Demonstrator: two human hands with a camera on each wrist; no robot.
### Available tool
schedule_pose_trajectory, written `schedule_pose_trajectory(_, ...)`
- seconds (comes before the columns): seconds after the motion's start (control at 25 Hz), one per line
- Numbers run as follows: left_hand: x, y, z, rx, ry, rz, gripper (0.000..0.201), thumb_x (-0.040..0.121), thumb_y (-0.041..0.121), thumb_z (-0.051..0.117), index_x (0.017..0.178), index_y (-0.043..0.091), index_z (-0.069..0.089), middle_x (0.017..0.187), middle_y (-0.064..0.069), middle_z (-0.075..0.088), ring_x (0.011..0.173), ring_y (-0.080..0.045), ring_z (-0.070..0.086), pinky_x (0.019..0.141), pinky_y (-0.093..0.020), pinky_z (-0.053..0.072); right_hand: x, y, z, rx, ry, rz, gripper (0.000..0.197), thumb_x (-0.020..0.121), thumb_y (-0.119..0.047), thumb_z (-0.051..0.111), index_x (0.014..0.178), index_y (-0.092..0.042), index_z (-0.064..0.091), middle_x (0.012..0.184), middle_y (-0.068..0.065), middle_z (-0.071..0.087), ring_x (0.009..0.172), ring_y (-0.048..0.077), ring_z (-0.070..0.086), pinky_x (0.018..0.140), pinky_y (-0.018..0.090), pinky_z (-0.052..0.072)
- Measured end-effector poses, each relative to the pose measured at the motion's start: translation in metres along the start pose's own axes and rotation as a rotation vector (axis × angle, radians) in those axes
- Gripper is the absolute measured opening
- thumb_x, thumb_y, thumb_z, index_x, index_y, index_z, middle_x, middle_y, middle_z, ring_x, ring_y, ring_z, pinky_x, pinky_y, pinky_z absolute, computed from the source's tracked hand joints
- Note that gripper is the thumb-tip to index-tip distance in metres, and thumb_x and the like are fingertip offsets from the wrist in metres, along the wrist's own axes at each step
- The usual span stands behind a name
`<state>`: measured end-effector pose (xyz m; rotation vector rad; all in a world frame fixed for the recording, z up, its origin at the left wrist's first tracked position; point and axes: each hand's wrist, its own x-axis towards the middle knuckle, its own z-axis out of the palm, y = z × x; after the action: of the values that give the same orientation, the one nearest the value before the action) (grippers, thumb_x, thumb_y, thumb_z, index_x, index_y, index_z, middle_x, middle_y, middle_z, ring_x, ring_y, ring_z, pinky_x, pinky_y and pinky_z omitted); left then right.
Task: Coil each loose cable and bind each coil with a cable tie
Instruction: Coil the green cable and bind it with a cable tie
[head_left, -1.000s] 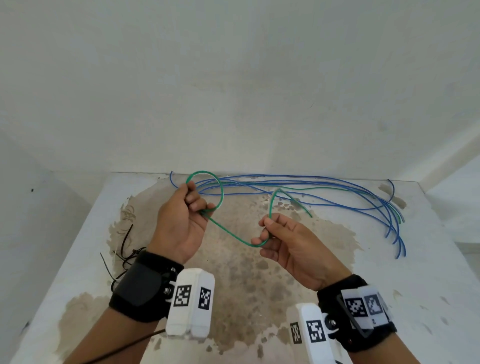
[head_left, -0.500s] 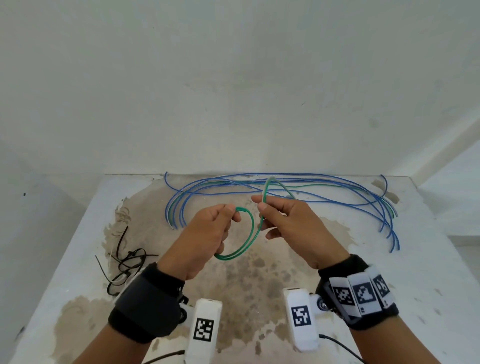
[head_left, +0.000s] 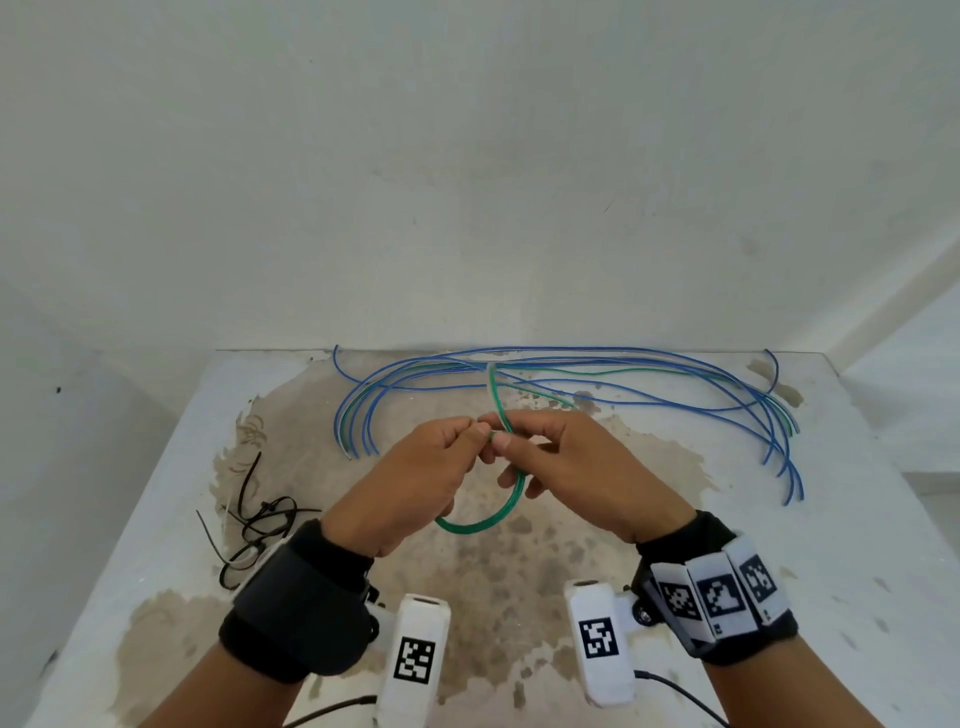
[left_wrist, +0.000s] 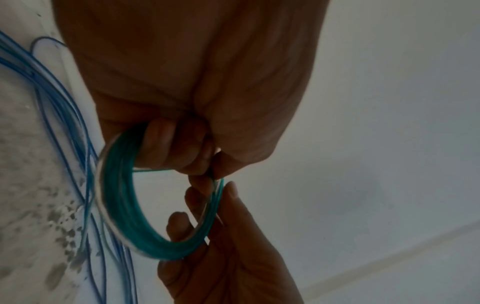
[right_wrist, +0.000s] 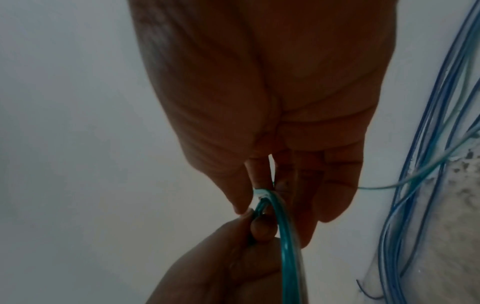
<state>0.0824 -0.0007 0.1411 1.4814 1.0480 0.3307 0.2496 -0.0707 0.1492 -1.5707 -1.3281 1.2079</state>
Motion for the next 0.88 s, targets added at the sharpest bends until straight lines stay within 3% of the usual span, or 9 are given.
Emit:
schedule_pose_trajectory(0.08, 0.0, 0.005, 0.004, -0.055, -0.002, -0.042, 0.041, 0.105, 0.037, 0.043, 0.073, 0.016, 0.058, 0.056, 0.012, 0.034, 0.045, -0.005, 0.027, 0.046, -0.023, 0.026, -0.003, 0.001, 0.0, -0.115, 0.001, -0.041, 0.019, 0.102, -0.026, 0.059, 0.112, -0.03, 0.075, 0.094, -0.003, 0.075, 0.078, 0.011, 0.073, 0.072, 0.029, 0.058)
schedule_pose_trajectory(0.2, 0.0, 0.012, 0.012, 0.015, 0.071, -0.031, 0.056, 0.1, 0.058, 0.041, 0.065, 0.018, 0.059, 0.045, 0.016, 0.039, 0.038, -0.003, 0.035, 0.048, -0.021, 0.03, -0.007, 0.003, 0.002, -0.284, 0.049, -0.093, 0.019, 0.103, -0.026, 0.057, 0.106, -0.029, 0.076, 0.083, -0.008, 0.071, 0.072, 0.007, 0.071, 0.075, 0.029, 0.057)
schedule_pose_trajectory(0.28, 0.002, 0.013, 0.018, 0.071, 0.132, 0.011, 0.055, 0.101, 0.054, 0.043, 0.063, 0.018, 0.06, 0.042, 0.017, 0.044, 0.037, -0.001, 0.04, 0.054, -0.027, 0.032, -0.008, 0.003, 0.003, -0.31, 0.076, -0.125, 0.018, 0.103, -0.026, 0.058, 0.105, -0.027, 0.076, 0.085, -0.011, 0.07, 0.071, 0.006, 0.07, 0.075, 0.028, 0.056)
schedule_pose_trajectory(0.4, 0.006, 0.011, 0.021, 0.064, 0.147, 0.037, 0.051, 0.104, 0.045, 0.041, 0.064, 0.019, 0.059, 0.042, 0.017, 0.045, 0.041, 0.0, 0.042, 0.062, -0.032, 0.036, -0.01, 0.004, -0.001, -0.107, 0.113, -0.051, 0.02, 0.099, -0.027, 0.063, 0.114, -0.03, 0.076, 0.088, -0.007, 0.076, 0.074, 0.008, 0.073, 0.071, 0.027, 0.06)
schedule_pose_trajectory(0.56, 0.011, 0.006, 0.019, 0.072, 0.156, 0.071, 0.049, 0.1, 0.056, 0.041, 0.068, 0.023, 0.059, 0.047, 0.014, 0.043, 0.051, -0.01, 0.04, 0.064, -0.039, 0.04, -0.013, 0.005, -0.005, 0.029, 0.182, 0.016, 0.014, 0.096, -0.03, 0.068, 0.097, -0.023, 0.08, 0.083, -0.001, 0.077, 0.078, 0.011, 0.076, 0.067, 0.028, 0.06)
schedule_pose_trajectory(0.76, 0.015, 0.002, 0.018, 0.0, 0.095, 0.099, 0.046, 0.101, 0.055, 0.041, 0.073, 0.024, 0.06, 0.051, 0.017, 0.046, 0.053, -0.007, 0.04, 0.068, -0.039, 0.038, -0.014, 0.005, -0.01, 0.09, 0.193, 0.043, 0.015, 0.093, -0.031, 0.071, 0.097, -0.02, 0.08, 0.083, 0.001, 0.078, 0.08, 0.013, 0.076, 0.069, 0.026, 0.06)
schedule_pose_trajectory(0.88, 0.015, 0.001, 0.02, 0.013, 0.066, 0.121, 0.044, 0.104, 0.049, 0.04, 0.077, 0.02, 0.059, 0.051, 0.018, 0.047, 0.052, -0.005, 0.042, 0.068, -0.038, 0.04, -0.017, 0.003, -0.013, -0.017, 0.149, 0.041, 0.016, 0.095, -0.035, 0.069, 0.096, -0.023, 0.08, 0.081, -0.004, 0.078, 0.078, 0.008, 0.075, 0.068, 0.021, 0.058)
